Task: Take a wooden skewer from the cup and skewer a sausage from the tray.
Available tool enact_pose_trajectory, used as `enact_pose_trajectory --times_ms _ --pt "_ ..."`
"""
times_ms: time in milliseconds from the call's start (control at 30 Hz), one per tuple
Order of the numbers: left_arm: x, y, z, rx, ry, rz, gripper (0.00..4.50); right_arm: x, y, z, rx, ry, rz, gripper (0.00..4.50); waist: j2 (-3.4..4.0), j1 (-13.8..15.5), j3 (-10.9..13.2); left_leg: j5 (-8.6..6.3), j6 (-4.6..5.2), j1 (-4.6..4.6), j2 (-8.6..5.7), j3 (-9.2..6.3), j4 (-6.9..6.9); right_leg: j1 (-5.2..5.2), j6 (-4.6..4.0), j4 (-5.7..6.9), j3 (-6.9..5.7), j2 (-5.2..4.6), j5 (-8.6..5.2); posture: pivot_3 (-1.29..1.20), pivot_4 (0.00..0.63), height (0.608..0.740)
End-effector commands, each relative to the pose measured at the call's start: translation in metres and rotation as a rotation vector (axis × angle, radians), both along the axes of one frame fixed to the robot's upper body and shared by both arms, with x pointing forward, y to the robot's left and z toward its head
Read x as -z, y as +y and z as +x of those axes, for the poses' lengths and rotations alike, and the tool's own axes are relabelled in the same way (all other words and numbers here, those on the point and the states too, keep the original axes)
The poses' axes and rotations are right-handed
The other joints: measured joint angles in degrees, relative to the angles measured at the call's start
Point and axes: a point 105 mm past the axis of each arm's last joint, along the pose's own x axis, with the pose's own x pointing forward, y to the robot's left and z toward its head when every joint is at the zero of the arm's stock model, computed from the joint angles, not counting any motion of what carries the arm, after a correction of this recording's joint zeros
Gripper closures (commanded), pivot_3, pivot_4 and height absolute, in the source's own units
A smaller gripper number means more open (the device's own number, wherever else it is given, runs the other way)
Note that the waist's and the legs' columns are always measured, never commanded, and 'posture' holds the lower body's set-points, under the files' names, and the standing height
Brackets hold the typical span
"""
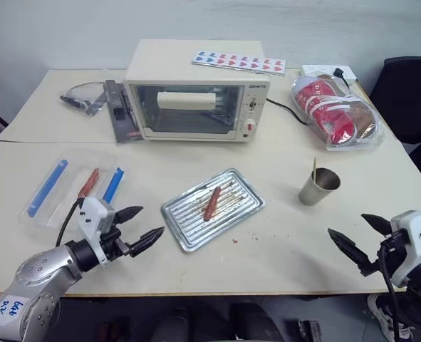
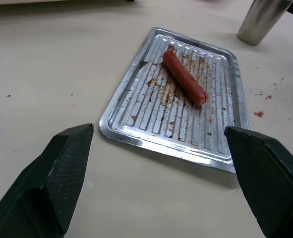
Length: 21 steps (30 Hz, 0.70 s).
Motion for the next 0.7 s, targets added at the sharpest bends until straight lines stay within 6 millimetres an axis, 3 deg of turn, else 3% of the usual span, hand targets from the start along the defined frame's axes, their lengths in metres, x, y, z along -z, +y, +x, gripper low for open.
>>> enact_pose_trajectory --times_ms 33,400,700 --pt "0.002 -0.007 -0.003 0.029 -0.012 0.008 0.05 -0.002 0.001 0.003 -0.002 -0.034 -0.014 0.0 0.0 0.0 0.0 0.0 0.0 0.0 0.0 0.0 0.0 0.0 0.0 0.0 0.0 0.0 0.0 0.0 0.15 0.74" --pt "0.003 -0.001 0.004 -0.028 -0.016 -0.007 0.05 0.003 0.003 0.011 0.028 -0.032 0.002 0.0 0.01 0.1 0.0 0.0 0.0 0.0 0.0 0.0 -0.02 0.0 0.0 -0.02 0.0 0.0 0.0 0.0 0.15 0.74" --pt "-0.032 -0.02 0.023 0.108 -0.083 -0.104 0.05 -0.034 0.003 0.034 0.074 -0.172 0.071 0.0 0.01 0.1 0.0 0.01 -0.02 0.0 -0.01 -0.01 -0.01 -0.01 0.0 -0.01 -0.01 -0.01 0.0 0.0 0.15 0.74"
